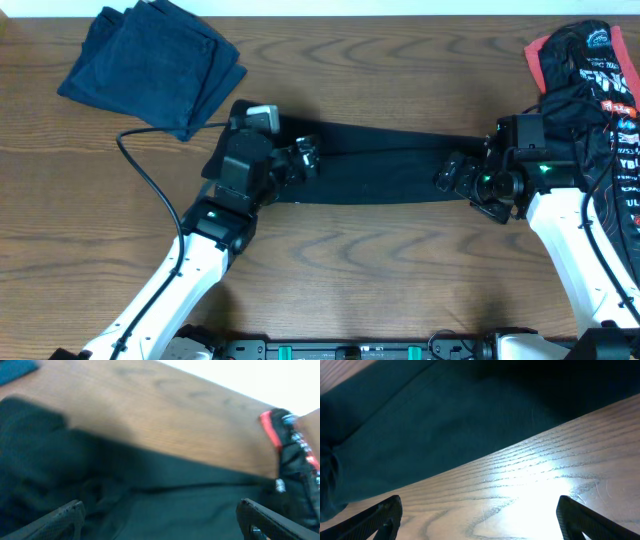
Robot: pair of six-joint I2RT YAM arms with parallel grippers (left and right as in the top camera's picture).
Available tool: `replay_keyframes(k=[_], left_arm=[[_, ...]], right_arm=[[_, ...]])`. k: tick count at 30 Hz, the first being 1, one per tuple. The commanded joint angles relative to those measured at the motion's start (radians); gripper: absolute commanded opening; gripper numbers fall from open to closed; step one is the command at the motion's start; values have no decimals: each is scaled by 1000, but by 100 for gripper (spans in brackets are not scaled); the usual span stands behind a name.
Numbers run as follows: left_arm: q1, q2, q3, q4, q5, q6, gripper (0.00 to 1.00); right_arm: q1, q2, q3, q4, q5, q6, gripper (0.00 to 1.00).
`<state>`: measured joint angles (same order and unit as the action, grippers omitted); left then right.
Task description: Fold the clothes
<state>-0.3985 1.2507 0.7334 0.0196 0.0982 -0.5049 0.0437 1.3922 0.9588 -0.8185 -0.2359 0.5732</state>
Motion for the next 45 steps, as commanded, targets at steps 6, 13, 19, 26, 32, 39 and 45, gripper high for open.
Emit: replay_keyframes(k=[6, 13, 19, 26, 32, 39, 45], left_arm=[[130, 157, 6, -101, 51, -203, 98], [195, 273, 6, -97, 97, -309, 98], [225, 277, 6, -60, 97, -302, 98], [230, 311, 6, 16, 97, -306, 98], [230, 367, 6, 24, 96, -312, 98], [230, 410, 6, 100, 97, -303, 98], [230, 409, 6, 128, 97, -301, 99]], right_arm=[[10, 3, -6, 1, 3, 10, 96], [10, 3, -6, -2, 3, 9, 95], [10, 3, -6, -1, 3, 10, 95], [10, 3, -6, -2, 3, 9, 95], [10, 3, -6, -2, 3, 9, 95], [10, 3, -6, -4, 3, 9, 95], [10, 3, -6, -5, 4, 8, 95]])
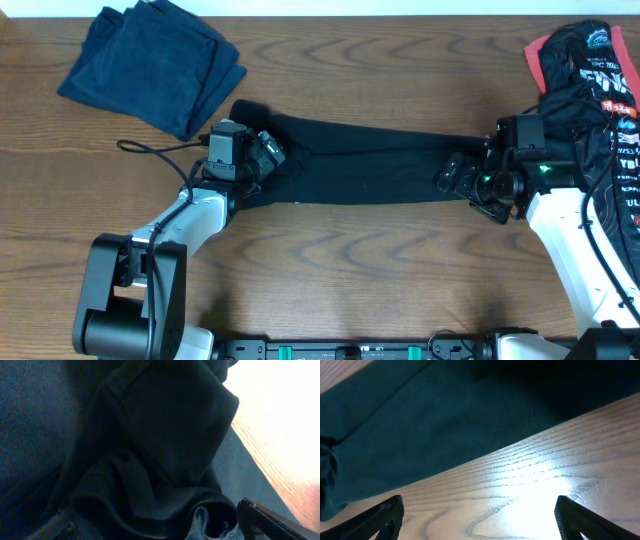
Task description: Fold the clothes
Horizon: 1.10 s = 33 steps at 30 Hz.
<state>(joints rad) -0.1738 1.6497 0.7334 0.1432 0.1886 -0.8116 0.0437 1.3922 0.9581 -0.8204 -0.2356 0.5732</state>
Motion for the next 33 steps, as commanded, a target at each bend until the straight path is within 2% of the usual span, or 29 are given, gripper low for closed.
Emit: replay_keyframes(k=[1, 3, 8, 12, 18, 24, 27, 30, 31, 32, 33], left_arm=[[5, 10, 6, 4, 6, 6, 95], [5, 10, 6, 5, 6, 6, 87], [5, 10, 6, 5, -13, 6, 59], [5, 10, 6, 8, -60, 6, 55], [5, 10, 6, 58, -70, 6, 30], [5, 10, 6, 140, -70, 6, 30], [5, 10, 6, 151, -70, 18, 22], [5, 10, 6, 145, -69, 21, 21], [5, 10, 6, 140, -64, 22, 32], [5, 10, 6, 132, -58, 24, 55], [5, 10, 6, 125, -49, 38, 61]], right_arm=[[10, 3, -5, -3, 3, 8, 95], [10, 3, -5, -3, 3, 8, 94], [10, 3, -5, -3, 3, 8, 94], [10, 3, -5, -3, 3, 8, 95], [10, 3, -5, -3, 3, 8, 94], [10, 3, -5, -5, 3, 4, 94], [10, 3, -5, -8, 3, 0, 94], [10, 3, -5, -10, 3, -3, 94], [10, 3, -5, -10, 3, -3, 94], [10, 3, -5, -10, 3, -3, 94], [10, 3, -5, -10, 3, -3, 95]])
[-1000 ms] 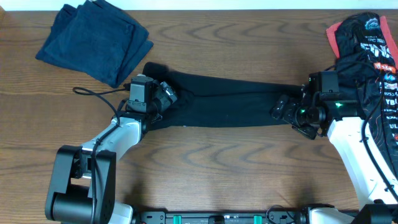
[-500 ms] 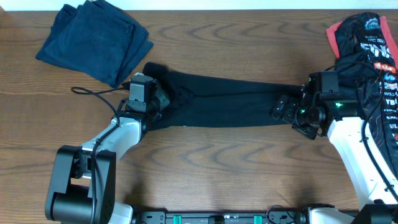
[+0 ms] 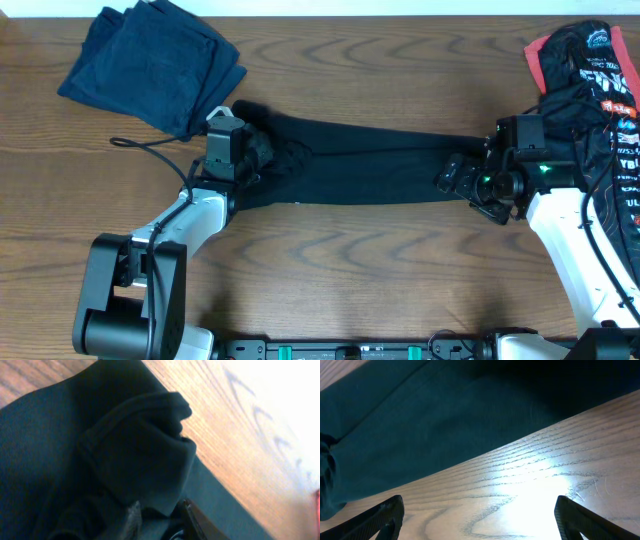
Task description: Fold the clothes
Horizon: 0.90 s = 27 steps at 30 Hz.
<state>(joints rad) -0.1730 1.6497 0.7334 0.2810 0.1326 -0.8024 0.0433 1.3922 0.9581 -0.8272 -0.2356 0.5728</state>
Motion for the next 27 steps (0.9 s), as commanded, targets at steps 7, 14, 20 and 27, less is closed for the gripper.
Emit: replay_keyframes(k=[7, 14, 20, 27], left_arm=[[5, -16, 6, -124, 21, 57, 65], [4, -106, 6, -225, 21, 57, 67], [4, -208, 6, -317, 30, 56, 67], [3, -171, 6, -386, 70, 11, 67]], right_arm=[[10, 3, -5, -4, 5, -14, 94], [10, 3, -31, 12, 26, -13, 95], [10, 3, -106, 99, 25, -10, 95], [10, 3, -151, 159, 18, 18, 95]])
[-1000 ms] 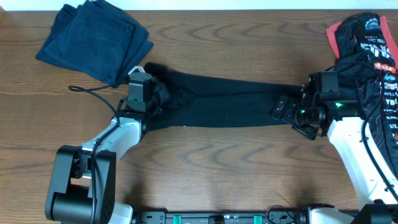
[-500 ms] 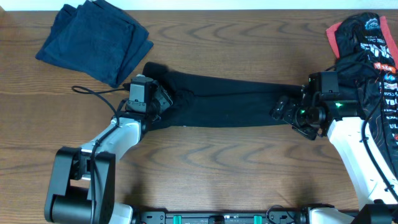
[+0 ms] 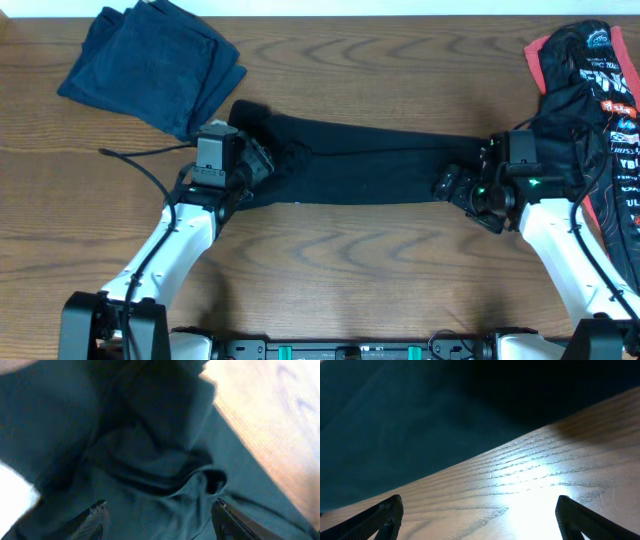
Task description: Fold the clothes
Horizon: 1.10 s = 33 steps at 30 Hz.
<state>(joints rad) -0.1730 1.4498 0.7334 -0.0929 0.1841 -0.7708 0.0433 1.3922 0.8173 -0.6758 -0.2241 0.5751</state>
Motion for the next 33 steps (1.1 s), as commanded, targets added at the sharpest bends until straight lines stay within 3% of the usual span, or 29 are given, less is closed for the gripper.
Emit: replay_keyframes(k=[1, 9, 33], left_arm=[[3, 44, 6, -12, 19, -21, 67], [5, 165, 6, 52, 19, -51, 67], [4, 249, 6, 189, 11, -47, 59]], right_arm=[[10, 3, -10, 8, 6, 16, 95], [10, 3, -10, 7, 6, 15, 95], [10, 3, -10, 6, 6, 15, 95]])
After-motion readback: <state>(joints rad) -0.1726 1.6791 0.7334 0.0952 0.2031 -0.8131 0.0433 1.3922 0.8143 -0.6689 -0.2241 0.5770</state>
